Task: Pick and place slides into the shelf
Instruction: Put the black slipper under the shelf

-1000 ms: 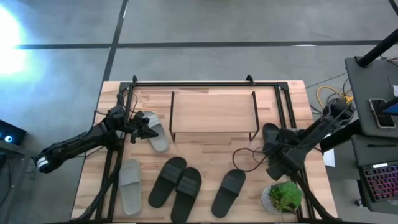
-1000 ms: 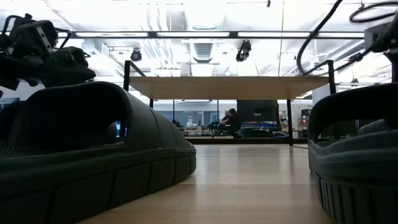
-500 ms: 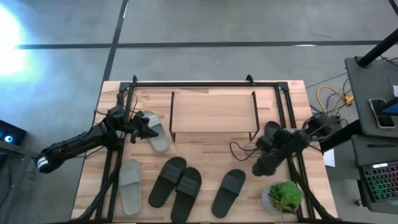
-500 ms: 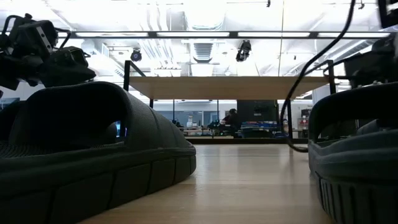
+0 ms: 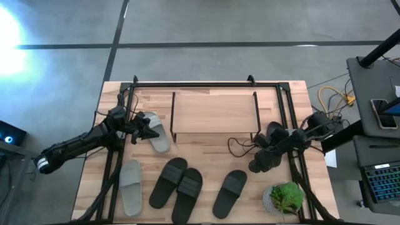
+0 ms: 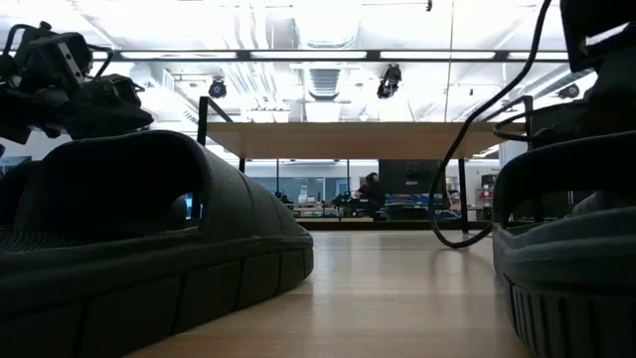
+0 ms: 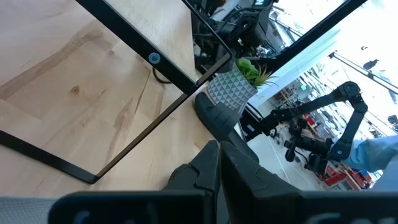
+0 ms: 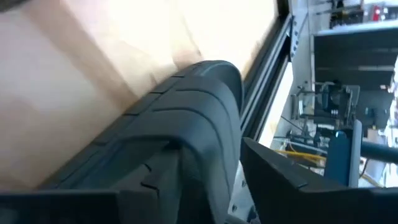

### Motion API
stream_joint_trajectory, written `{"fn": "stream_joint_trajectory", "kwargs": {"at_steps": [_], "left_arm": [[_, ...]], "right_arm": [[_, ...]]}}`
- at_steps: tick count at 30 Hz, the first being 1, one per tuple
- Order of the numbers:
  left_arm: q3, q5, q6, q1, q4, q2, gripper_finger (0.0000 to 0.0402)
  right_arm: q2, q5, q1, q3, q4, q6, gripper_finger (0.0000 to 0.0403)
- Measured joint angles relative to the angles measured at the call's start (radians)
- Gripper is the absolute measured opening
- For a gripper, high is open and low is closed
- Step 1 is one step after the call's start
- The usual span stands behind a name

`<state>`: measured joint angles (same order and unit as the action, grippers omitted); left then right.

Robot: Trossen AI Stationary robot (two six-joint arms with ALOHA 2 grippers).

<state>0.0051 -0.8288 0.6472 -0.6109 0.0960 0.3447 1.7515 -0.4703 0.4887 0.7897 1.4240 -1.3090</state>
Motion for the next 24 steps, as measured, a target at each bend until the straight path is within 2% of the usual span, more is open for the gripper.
{"fn": "stream_joint_trajectory", "kwargs": {"at_steps": [8,16,24], "left_arm": [[0.000,0.000,0.000,0.000,0.000,0.000,0.0000],[0.000,0.000,0.000,0.000,0.000,0.002,0.0000],[0.000,0.000,0.000,0.000,0.000,0.002,0.0000]], "right_arm": [[-0.002,0.005,-0.012,-0.020,-0.009,-0.037,0.0088],[-0.002,0.002,-0.012,-0.030,-0.085,0.014,0.0016],[-0.008,0.004,-0.012,-0.033,-0.096,-0.022,0.0010]]}}
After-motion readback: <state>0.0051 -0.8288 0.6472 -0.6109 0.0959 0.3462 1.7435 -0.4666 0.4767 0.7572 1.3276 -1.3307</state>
